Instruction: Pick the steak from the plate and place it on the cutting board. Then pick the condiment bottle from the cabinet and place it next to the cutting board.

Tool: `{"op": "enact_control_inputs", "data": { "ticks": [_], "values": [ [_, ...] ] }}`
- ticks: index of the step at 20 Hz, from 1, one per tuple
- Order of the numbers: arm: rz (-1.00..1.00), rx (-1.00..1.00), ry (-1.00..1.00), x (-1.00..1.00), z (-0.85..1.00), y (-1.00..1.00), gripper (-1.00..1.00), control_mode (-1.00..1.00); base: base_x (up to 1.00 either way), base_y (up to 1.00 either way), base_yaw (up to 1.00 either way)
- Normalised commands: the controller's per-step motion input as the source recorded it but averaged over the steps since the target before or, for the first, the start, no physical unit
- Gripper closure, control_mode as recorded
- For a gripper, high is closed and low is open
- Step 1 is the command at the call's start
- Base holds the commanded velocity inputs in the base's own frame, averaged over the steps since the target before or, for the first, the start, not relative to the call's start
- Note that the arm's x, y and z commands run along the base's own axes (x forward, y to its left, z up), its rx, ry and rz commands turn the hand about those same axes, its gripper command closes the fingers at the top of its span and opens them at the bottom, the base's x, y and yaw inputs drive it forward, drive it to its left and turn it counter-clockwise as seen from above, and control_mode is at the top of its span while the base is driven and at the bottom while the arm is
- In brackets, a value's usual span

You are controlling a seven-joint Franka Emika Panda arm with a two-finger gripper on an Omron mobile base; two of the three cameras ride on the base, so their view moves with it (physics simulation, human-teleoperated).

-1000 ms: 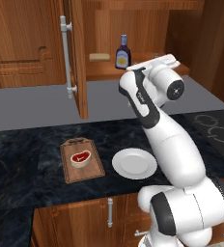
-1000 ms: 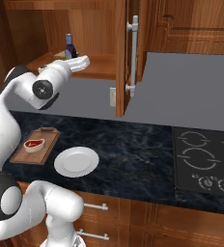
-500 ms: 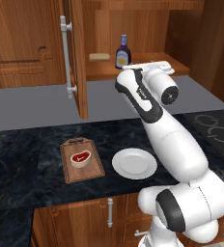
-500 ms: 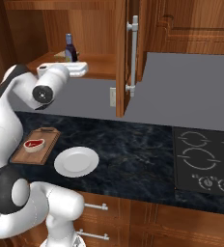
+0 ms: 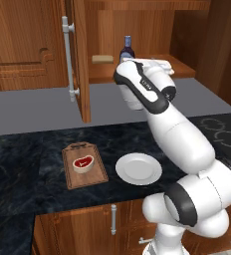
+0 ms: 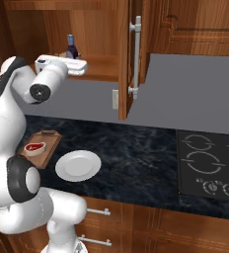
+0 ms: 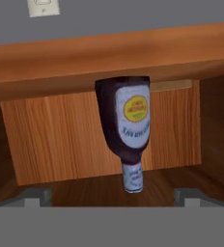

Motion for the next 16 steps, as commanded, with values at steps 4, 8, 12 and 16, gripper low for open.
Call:
{"op": "enact_control_inputs", "data": {
  "ticks": [4,8,12,16],
  "values": [
    [-0.05,0.07,0.01,0.00,0.37,0.08,-1.00,-1.00,0.00,0.00,0.00],
    [-0.05,0.05,0.02,0.04,0.23,0.10,-1.00,-1.00,0.00,0.00,0.00],
    [-0.05,0.03,0.02,0.07,0.12,0.14,-1.00,-1.00,0.00,0.00,0.00],
    [-0.06,0.02,0.02,0.05,0.10,0.15,-1.00,-1.00,0.00,0.00,0.00]
  ]
}}
